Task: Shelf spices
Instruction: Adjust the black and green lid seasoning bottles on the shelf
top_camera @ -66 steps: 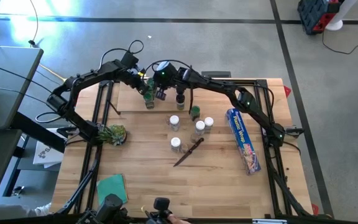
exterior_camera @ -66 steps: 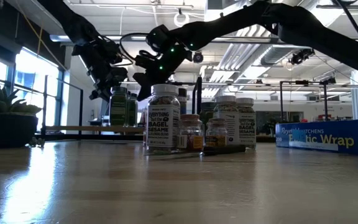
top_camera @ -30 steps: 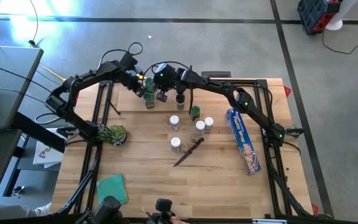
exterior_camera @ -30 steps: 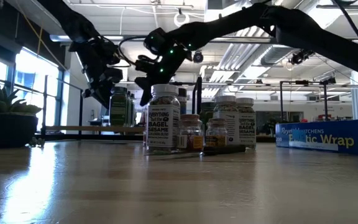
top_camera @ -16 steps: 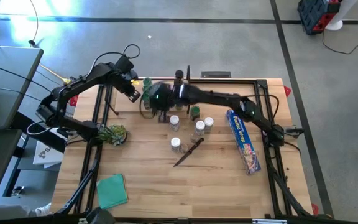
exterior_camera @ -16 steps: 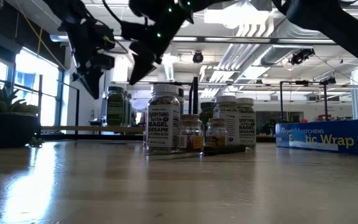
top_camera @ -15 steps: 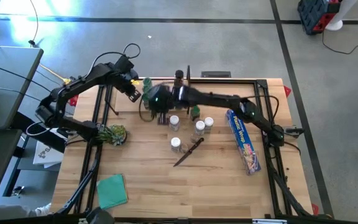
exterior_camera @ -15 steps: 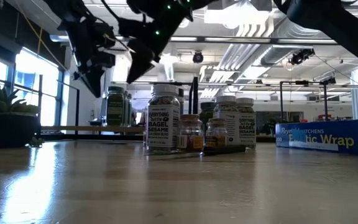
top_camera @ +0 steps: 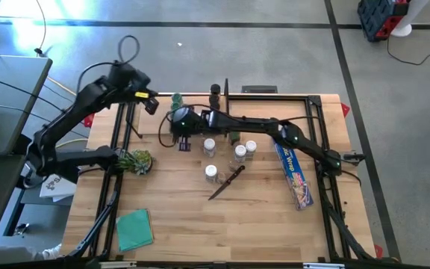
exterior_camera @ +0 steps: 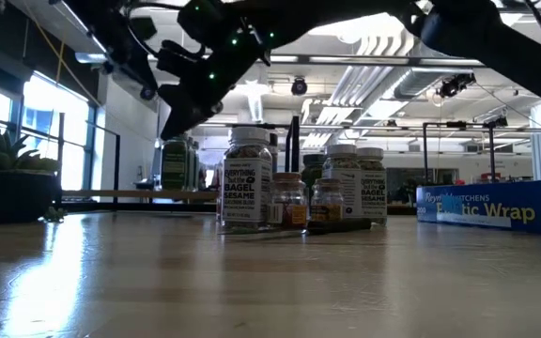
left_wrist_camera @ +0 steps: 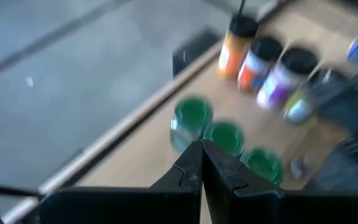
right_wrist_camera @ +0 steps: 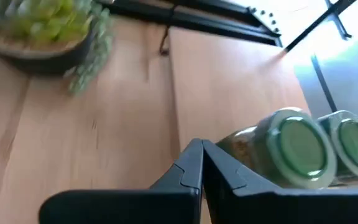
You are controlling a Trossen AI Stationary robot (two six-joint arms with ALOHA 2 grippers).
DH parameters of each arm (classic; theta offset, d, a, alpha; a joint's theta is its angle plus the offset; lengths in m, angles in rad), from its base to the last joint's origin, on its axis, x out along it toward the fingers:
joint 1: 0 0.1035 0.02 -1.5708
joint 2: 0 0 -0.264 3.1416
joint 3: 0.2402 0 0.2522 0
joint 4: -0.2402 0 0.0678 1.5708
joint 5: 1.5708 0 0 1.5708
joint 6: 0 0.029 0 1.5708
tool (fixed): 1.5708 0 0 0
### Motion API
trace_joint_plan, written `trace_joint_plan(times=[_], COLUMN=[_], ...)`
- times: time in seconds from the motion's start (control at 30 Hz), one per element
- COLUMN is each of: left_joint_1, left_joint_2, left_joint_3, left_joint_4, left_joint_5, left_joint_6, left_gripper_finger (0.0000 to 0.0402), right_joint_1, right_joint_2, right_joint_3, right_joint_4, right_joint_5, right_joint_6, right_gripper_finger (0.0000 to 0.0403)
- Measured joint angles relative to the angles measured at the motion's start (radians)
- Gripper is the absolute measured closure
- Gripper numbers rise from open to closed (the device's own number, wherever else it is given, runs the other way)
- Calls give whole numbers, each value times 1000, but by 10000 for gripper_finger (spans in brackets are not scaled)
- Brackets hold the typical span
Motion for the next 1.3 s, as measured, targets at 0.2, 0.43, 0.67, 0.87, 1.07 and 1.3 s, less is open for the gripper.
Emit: trace_joint_plan(times=[0.2, 0.43, 0.67, 0.87, 1.07, 1.3], left_joint_1=[-1, -1, -1, -1, -6, -39], left_joint_2=[-122, -190, -197, -197, -197, -197], left_joint_3=[0, 0, 0, 0, 0, 0], left_joint_4=[71, 69, 42, -15, -30, -37], left_joint_5=[-9, -9, -9, -10, -10, -11], left_joint_6=[-19, -21, -16, -14, -19, -19], left_gripper_finger=[401, 401, 401, 401, 401, 401], right_joint_1=[-30, -32, -39, -27, -33, -63], right_joint_2=[55, 71, 71, 17, 1, 21], right_joint_3=[0, 0, 0, 1, 2, 1], right_joint_4=[73, 108, 122, 6, -100, -107], right_joint_5=[-1, 56, 65, 44, 6, 6], right_joint_6=[56, 56, 50, 45, 55, 56], right_gripper_finger=[403, 403, 403, 403, 403, 403])
